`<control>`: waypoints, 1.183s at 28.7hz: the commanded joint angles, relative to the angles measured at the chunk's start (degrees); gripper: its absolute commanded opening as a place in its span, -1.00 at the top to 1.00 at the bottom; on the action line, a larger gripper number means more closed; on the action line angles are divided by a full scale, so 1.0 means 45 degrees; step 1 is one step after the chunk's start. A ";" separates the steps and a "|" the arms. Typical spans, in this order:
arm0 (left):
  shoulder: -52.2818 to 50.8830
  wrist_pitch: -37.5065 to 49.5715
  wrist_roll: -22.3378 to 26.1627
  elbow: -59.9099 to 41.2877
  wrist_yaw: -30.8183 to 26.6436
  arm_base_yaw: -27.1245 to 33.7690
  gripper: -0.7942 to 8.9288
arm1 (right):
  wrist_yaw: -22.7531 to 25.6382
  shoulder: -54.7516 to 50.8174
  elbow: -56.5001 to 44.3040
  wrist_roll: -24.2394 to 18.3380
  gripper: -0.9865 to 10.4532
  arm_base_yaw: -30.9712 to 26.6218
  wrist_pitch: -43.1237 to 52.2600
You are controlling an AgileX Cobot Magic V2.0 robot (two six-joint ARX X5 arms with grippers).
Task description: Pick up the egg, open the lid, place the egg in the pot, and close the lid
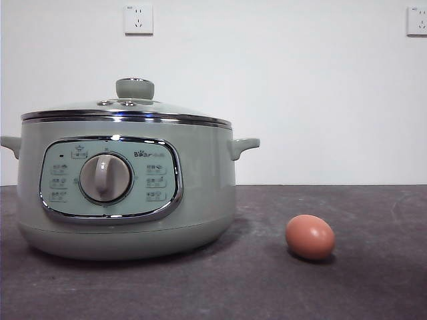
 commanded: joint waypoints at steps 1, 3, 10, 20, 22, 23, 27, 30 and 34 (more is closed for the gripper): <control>0.0306 -0.0427 -0.0083 0.0860 0.0068 0.0029 0.85 | 0.0015 0.0806 0.0942 -0.0291 0.85 -0.0019 -0.0117; 0.0646 -0.0607 0.0024 0.1520 0.0078 0.0029 0.85 | 0.0024 0.1491 0.1656 -0.0879 0.85 -0.0019 -0.0160; 0.2701 -0.1744 0.1438 0.4211 0.0719 0.0029 0.85 | -0.0879 0.4313 0.4750 -0.2404 0.85 -0.0019 -0.0680; 0.6450 -0.3541 0.2793 0.7553 0.3113 0.0024 0.84 | -0.4333 0.8437 0.8442 -0.4503 0.83 -0.0019 -0.3269; 0.7116 -0.3672 0.2934 0.7990 0.3730 0.0024 0.83 | -0.4993 0.9126 0.8738 -0.4838 0.83 -0.0015 -0.3648; 0.7354 -0.3682 0.3099 0.8136 0.4046 0.0024 0.81 | -0.5285 0.9369 0.8796 -0.4901 0.83 -0.0015 -0.3740; 0.8102 -0.3619 0.3249 0.8514 0.4435 0.0015 0.33 | -0.5960 1.0103 0.8825 -0.5314 0.81 -0.0005 -0.3954; 0.8383 -0.3614 0.3245 0.8655 0.4410 0.0005 0.25 | -0.5921 1.0331 0.8825 -0.5372 0.47 0.0000 -0.3993; 0.8388 -0.3458 0.3240 0.8655 0.4381 0.0005 0.25 | -0.5901 1.0360 0.8825 -0.5367 0.04 0.0000 -0.3978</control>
